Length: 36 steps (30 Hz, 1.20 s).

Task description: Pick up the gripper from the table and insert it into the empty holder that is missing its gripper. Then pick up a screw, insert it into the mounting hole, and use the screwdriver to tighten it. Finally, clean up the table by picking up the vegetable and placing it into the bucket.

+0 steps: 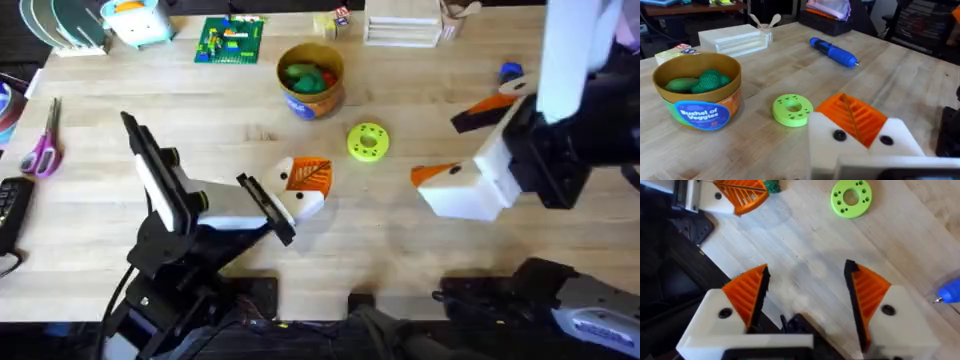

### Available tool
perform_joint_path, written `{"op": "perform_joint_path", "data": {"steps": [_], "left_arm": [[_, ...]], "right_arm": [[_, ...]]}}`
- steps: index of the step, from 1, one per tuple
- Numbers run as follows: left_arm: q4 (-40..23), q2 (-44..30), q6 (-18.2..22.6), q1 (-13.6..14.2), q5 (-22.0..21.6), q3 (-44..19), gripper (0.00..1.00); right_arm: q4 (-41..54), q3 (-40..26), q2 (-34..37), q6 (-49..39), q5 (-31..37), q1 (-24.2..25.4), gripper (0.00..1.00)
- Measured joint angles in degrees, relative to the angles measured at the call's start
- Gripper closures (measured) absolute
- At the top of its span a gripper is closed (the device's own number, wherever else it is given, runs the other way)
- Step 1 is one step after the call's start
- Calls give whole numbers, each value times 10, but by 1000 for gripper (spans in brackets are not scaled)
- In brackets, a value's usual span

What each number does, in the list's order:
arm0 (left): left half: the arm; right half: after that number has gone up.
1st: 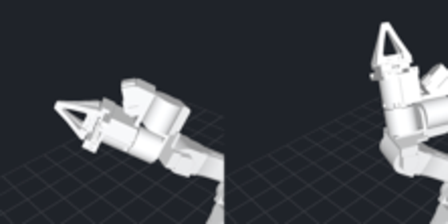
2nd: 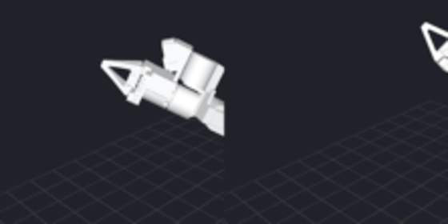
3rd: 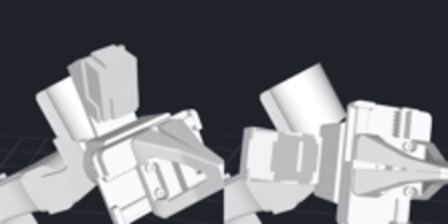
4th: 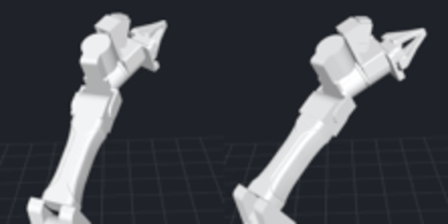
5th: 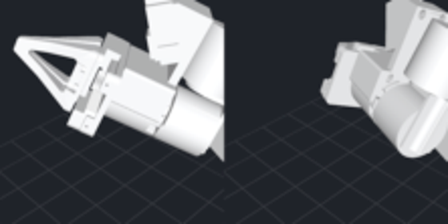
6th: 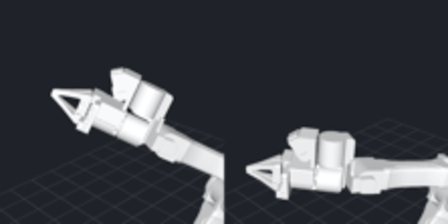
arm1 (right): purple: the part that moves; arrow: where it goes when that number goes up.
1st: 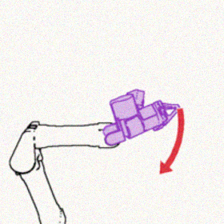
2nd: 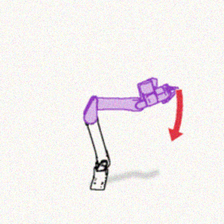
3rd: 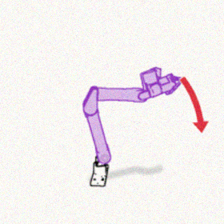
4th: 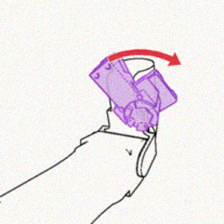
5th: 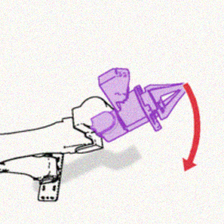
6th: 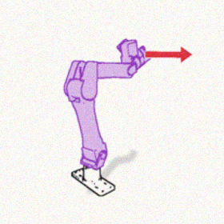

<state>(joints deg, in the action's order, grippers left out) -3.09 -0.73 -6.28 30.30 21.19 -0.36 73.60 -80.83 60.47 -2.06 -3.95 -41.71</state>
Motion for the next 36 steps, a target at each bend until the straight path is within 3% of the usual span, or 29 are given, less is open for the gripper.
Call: {"op": "perform_joint_path", "data": {"steps": [6, 13, 19, 22, 28, 36], "left_arm": [[0, 0, 0, 0, 0, 0, 991], [0, 0, 0, 0, 0, 0, 991], [0, 0, 0, 0, 0, 0, 991], [0, 0, 0, 0, 0, 0, 991], [0, 0, 0, 0, 0, 0, 991], [0, 0, 0, 0, -3, 0, 991]], "right_arm": [[-21, 46, -51, 20, -4, 68, 107], [-39, 91, -93, 17, -88, 174, 107], [-35, 91, -107, 22, -40, 305, 106], [-54, 91, -90, 26, -4, 389, 106], [-111, 91, -15, 32, 24, 502, 105], [-191, 91, 97, 22, 52, 530, 105]]}}
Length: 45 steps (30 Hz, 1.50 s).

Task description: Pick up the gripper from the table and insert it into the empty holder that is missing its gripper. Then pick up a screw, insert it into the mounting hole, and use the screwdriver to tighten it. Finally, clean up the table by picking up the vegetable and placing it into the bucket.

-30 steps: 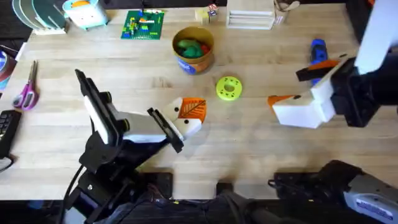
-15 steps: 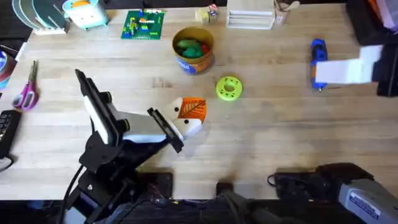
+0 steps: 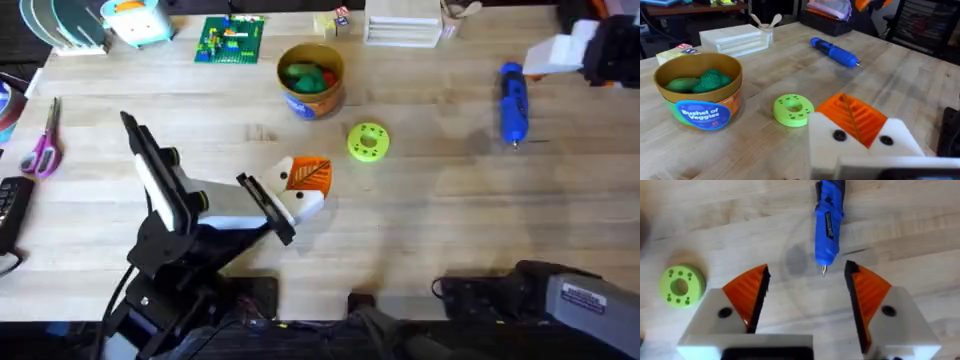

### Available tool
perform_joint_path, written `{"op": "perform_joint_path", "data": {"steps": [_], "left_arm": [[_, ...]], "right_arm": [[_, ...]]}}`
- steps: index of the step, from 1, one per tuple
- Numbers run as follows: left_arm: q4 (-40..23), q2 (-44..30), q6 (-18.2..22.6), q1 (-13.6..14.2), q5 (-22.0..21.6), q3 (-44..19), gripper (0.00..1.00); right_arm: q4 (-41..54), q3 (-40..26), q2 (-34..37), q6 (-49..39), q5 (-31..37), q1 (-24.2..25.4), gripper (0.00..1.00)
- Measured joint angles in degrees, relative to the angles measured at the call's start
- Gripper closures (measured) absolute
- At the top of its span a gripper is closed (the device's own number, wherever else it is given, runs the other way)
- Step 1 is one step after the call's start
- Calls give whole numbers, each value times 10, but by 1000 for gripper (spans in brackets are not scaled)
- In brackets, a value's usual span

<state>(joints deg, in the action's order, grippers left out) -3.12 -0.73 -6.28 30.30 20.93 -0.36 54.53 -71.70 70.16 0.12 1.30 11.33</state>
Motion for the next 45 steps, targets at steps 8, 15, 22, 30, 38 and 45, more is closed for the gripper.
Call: {"op": "perform_joint_path", "data": {"steps": [8, 15, 22, 30, 38, 45], "left_arm": [[0, 0, 0, 0, -1, 0, 991], [0, 0, 0, 0, -2, 0, 991], [0, 0, 0, 0, -2, 0, 991], [-1, 0, 0, 0, -2, 0, 991], [-1, 0, 0, 0, -2, 0, 991], [-1, 0, 0, 0, -2, 0, 991]], "right_arm": [[-136, 0, 124, -48, 21, 8, 105], [-206, 0, 225, -70, -50, 79, 102], [-217, 0, 292, -129, -80, 113, 103], [-276, 0, 327, -154, -91, 111, 103], [-322, 0, 373, -143, -93, 107, 102], [-336, 0, 393, -138, -96, 92, 103]]}}
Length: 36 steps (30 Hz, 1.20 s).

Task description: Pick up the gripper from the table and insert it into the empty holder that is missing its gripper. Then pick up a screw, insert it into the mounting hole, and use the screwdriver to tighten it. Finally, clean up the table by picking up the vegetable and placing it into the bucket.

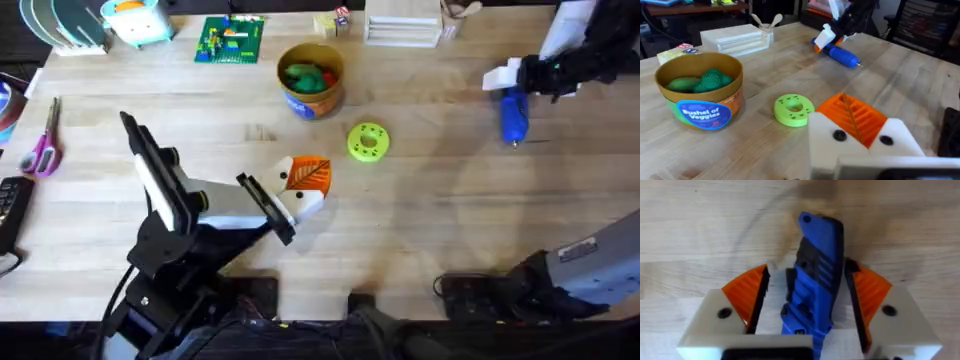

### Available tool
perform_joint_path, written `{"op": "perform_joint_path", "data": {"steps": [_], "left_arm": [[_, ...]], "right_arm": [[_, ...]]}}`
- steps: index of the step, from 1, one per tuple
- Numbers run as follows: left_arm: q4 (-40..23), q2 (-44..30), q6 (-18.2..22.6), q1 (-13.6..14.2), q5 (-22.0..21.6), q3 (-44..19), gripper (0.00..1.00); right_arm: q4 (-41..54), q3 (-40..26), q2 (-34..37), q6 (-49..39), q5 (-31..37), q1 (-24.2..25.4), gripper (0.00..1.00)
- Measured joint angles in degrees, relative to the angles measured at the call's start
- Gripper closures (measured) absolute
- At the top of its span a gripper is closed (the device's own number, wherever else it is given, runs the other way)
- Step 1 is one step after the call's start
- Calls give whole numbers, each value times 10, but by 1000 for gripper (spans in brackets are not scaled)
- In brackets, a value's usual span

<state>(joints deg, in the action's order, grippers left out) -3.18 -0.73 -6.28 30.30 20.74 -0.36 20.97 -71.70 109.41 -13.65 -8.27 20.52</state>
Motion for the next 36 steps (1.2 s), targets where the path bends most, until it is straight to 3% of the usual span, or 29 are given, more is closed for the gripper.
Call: {"op": "perform_joint_path", "data": {"steps": [5, 9, 20, 28, 36], "left_arm": [[0, 0, 0, 0, 0, 0, 991], [0, 0, 0, 0, 0, 0, 991], [0, 0, 0, 0, 0, 0, 991], [0, 0, 0, 0, 0, 0, 991], [0, 0, 0, 0, 0, 0, 991]], "right_arm": [[-2, 0, 4, 2, 0, -3, 108], [-2, 0, 4, 2, 1, -3, 187], [0, 0, 5, 2, 5, -2, 572], [5, -4, 5, 2, 8, -2, 966], [26, -7, -7, 2, 5, -3, 977]]}}
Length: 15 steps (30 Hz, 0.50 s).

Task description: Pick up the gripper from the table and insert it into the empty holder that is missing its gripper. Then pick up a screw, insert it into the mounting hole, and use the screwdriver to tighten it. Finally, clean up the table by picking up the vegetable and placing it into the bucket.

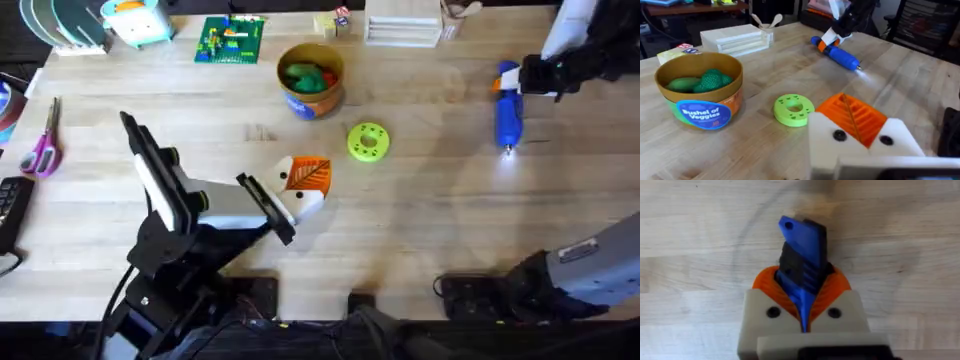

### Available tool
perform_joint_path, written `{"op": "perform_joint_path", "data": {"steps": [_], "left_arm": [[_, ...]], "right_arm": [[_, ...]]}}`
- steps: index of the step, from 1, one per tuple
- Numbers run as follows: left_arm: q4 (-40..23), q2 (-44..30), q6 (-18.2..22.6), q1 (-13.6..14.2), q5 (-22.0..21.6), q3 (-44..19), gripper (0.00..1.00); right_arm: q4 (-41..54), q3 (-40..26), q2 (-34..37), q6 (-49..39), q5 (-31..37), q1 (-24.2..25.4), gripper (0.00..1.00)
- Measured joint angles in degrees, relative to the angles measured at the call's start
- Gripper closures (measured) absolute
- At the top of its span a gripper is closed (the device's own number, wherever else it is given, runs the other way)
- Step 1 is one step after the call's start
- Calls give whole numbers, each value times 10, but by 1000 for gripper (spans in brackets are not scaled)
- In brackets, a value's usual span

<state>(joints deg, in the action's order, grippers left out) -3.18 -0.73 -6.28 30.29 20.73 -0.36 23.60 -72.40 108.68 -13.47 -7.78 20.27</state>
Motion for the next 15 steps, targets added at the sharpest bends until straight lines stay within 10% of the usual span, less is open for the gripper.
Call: {"op": "perform_joint_path", "data": {"steps": [15], "left_arm": [[0, 0, 0, 0, 0, 0, 991]], "right_arm": [[109, 0, -196, 0, 0, 0, 977]]}}
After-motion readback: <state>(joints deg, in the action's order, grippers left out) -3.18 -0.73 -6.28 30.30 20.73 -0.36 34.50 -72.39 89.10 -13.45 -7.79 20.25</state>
